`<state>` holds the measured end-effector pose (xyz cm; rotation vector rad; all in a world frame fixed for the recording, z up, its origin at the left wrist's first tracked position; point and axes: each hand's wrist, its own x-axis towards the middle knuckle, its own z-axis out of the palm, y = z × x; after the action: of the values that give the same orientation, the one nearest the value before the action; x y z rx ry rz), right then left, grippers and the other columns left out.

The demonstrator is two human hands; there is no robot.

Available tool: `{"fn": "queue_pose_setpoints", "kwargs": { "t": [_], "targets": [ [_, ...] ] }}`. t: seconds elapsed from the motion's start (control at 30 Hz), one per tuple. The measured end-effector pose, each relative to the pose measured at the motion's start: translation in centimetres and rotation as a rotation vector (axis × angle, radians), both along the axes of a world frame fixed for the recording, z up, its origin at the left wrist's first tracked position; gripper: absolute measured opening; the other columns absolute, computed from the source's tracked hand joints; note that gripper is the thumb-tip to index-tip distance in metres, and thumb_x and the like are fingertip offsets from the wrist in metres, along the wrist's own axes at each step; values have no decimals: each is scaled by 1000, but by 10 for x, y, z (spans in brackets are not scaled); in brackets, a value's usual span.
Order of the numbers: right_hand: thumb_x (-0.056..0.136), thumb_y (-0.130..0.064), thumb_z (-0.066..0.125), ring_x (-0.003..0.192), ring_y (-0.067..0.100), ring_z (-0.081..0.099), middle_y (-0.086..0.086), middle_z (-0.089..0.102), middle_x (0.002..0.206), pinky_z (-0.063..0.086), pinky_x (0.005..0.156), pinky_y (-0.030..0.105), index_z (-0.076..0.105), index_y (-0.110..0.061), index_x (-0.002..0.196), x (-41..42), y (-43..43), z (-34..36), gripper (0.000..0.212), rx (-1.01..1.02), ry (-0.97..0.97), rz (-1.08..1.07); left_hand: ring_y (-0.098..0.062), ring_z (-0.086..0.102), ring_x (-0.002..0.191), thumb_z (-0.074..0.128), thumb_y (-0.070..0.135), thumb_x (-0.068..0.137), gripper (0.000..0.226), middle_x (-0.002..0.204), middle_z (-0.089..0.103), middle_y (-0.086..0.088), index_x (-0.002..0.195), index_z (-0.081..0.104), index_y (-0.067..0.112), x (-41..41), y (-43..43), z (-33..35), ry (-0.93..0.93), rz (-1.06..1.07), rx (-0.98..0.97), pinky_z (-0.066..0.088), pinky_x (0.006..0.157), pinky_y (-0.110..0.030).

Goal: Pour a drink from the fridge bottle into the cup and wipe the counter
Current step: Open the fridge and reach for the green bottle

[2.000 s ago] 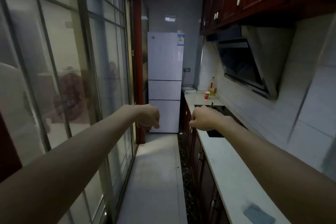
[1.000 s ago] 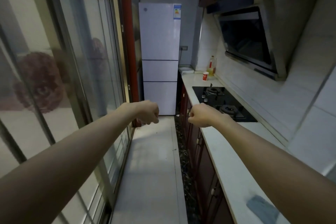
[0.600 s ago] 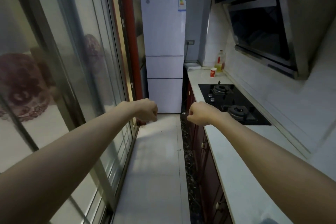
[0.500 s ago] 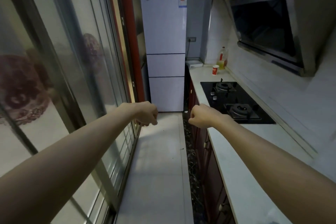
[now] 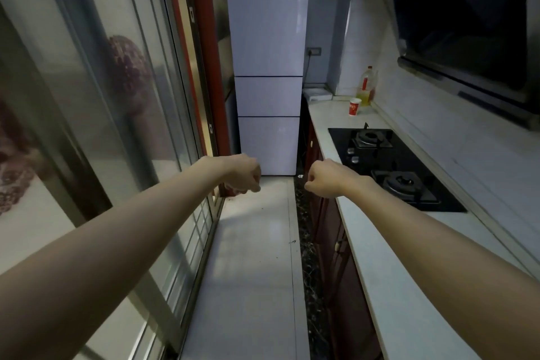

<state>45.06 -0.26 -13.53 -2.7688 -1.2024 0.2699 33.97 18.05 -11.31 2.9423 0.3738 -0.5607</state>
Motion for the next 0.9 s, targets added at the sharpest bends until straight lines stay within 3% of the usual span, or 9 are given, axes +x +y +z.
{"fn": "queue_pose_setpoints", "kwargs": {
  "t": [0.13, 0.3, 0.37, 0.47, 0.57, 0.67, 0.9],
  "targets": [
    [90, -24, 51, 76, 28, 64, 11, 63, 84, 54, 67, 39, 61, -8, 77, 37, 47, -3, 23, -24, 23, 4, -23, 67, 95, 54, 30, 98, 27, 101, 68, -8, 113, 63, 9, 40, 45, -1, 1, -21, -18, 55, 80, -30],
    [89, -24, 52, 65, 23, 52, 10, 58, 76, 42, 59, 33, 61, -1, 76, 88, 100, -1, 28, -17, 53, -23, -21, 67, 88, 54, 31, 98, 27, 97, 69, -8, 110, 65, 9, 95, 101, -3, 9, -51, -20, 54, 74, -29],
    [90, -25, 52, 65, 23, 53, 12, 60, 77, 43, 59, 33, 64, 3, 82, 106, 115, -1, 31, -8, 58, -31, -18, 65, 81, 54, 30, 98, 25, 92, 67, -6, 108, 64, 9, 114, 117, -4, -3, -71, -24, 51, 70, -26],
    [90, -23, 52, 66, 24, 57, 10, 60, 76, 47, 60, 35, 60, -3, 76, 127, 130, -6, 26, -22, 63, -28, -15, 62, 74, 54, 29, 98, 24, 87, 65, -5, 108, 63, 9, 140, 137, -11, 2, -93, -33, 49, 65, -24],
    [89, -21, 51, 67, 24, 57, 8, 58, 74, 46, 59, 34, 56, -8, 71, 150, 142, -13, 23, -41, 67, -39, -14, 62, 74, 54, 31, 98, 27, 90, 66, -5, 111, 63, 9, 168, 153, -21, 28, -94, -40, 53, 73, -27],
    [90, -21, 52, 66, 23, 55, 7, 57, 74, 44, 59, 32, 54, -9, 69, 177, 154, -15, 24, -49, 74, -48, -14, 61, 73, 53, 30, 99, 26, 79, 62, 0, 110, 63, 10, 195, 164, -24, 31, -102, -50, 53, 74, -29],
    [91, -25, 52, 82, 29, 64, 12, 65, 89, 55, 74, 41, 67, -3, 90, 250, 189, -16, 27, -19, 64, 6, -18, 66, 75, 52, 32, 99, 26, 84, 69, -5, 102, 66, 9, 258, 192, -22, 35, -84, -32, 58, 80, -34]
  ]
}}
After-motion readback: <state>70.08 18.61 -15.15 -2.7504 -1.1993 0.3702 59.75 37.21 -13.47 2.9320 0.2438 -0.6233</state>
